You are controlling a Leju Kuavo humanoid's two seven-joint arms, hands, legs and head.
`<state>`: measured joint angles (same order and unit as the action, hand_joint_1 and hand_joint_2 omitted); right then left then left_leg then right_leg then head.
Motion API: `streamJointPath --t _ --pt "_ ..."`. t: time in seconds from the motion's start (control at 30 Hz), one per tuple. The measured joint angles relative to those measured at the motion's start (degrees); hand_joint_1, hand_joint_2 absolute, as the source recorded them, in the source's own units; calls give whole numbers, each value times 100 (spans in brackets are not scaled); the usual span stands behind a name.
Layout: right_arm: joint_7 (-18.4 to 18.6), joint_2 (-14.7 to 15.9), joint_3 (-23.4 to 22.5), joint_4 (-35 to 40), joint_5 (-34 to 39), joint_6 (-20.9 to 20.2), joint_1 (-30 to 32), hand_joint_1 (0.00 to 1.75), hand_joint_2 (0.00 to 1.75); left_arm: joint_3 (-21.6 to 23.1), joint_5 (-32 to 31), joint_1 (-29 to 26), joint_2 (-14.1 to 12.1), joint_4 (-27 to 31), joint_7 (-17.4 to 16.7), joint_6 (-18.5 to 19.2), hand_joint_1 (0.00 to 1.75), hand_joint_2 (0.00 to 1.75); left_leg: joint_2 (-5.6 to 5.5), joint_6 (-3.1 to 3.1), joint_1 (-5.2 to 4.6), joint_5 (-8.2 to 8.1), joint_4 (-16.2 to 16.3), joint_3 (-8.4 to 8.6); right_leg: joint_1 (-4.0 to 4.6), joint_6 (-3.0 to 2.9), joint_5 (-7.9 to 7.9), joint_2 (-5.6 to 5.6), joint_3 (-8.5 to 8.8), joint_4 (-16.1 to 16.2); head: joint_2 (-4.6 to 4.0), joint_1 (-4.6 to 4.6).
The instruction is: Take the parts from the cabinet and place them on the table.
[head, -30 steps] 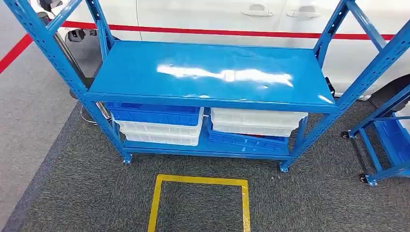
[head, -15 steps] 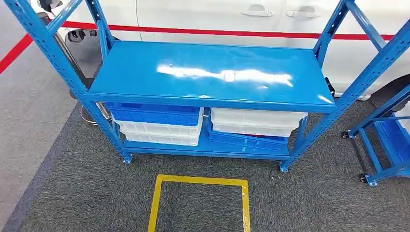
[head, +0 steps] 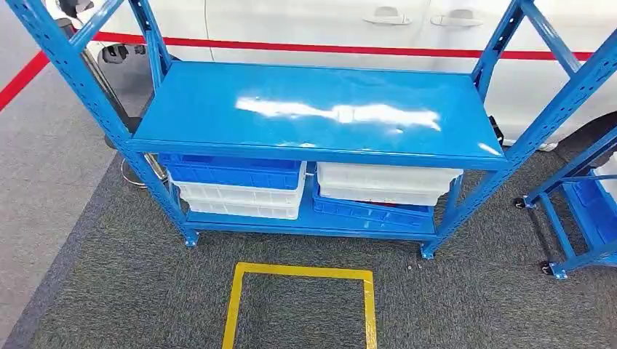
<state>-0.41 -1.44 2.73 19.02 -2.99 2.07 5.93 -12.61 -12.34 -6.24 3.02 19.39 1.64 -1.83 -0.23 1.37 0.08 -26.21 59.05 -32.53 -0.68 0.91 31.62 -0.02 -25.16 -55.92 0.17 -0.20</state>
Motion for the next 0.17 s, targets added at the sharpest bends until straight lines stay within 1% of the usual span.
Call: streamJointPath --t 0.17 --pt "28 76 -107 129 177 -133 123 0 0 612 782 -116 -109 98 -94 101 0 0 0 0 0 0 0 0 0 0 0 0 0 0 0 0"
